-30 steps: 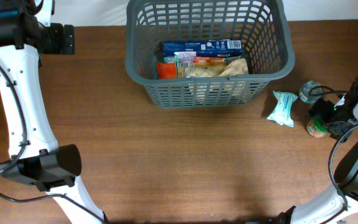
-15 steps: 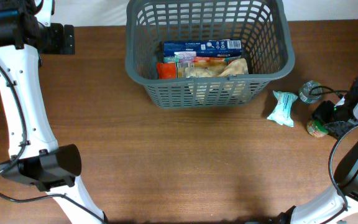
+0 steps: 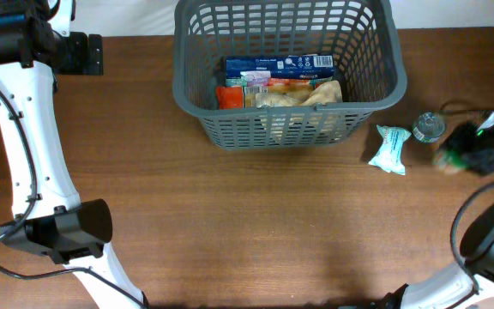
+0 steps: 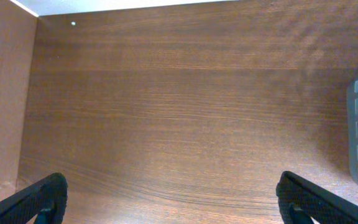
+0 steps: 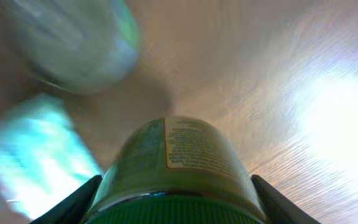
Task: Pack container
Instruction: 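Grasp the green-lidded jar with the right gripper, then carry the green-lidded jar over the basket and release it inside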
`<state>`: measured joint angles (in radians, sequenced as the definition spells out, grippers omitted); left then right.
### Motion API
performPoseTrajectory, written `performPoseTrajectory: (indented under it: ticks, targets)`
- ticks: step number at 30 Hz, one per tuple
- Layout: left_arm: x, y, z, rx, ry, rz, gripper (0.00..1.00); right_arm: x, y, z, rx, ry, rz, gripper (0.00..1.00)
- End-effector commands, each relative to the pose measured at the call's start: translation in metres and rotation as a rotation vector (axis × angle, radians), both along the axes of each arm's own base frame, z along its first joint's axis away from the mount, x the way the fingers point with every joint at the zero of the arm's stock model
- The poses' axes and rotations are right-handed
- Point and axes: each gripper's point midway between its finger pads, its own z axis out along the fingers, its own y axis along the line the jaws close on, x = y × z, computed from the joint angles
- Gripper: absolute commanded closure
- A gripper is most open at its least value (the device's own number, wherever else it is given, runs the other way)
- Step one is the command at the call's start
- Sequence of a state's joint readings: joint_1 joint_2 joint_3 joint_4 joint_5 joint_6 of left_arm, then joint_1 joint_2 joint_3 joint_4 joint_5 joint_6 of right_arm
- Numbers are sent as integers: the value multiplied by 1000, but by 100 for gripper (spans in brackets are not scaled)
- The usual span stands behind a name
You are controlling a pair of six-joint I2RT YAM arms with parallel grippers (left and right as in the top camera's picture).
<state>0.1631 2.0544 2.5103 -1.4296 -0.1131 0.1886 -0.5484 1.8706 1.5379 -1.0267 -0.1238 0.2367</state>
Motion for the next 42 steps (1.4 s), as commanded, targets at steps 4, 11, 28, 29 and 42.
performPoseTrajectory:
  ticks: [4, 11, 28, 29, 42]
  targets:
    - [-2, 2, 2, -2, -5, 19, 1, 30, 27, 188, -184, -387, 86, 50]
    - [-2, 2, 2, -2, -5, 19, 1, 38, 127, 308, -280, -695, 341, 61]
    - [-2, 2, 2, -2, -5, 19, 1, 139, 292, 194, -193, -585, 850, 76]
    - [-2, 2, 2, -2, -5, 19, 1, 141, 293, 184, -182, -560, 854, 76]
    - [-2, 2, 2, -2, -5, 19, 1, 149, 285, 80, -151, -280, 856, 66]
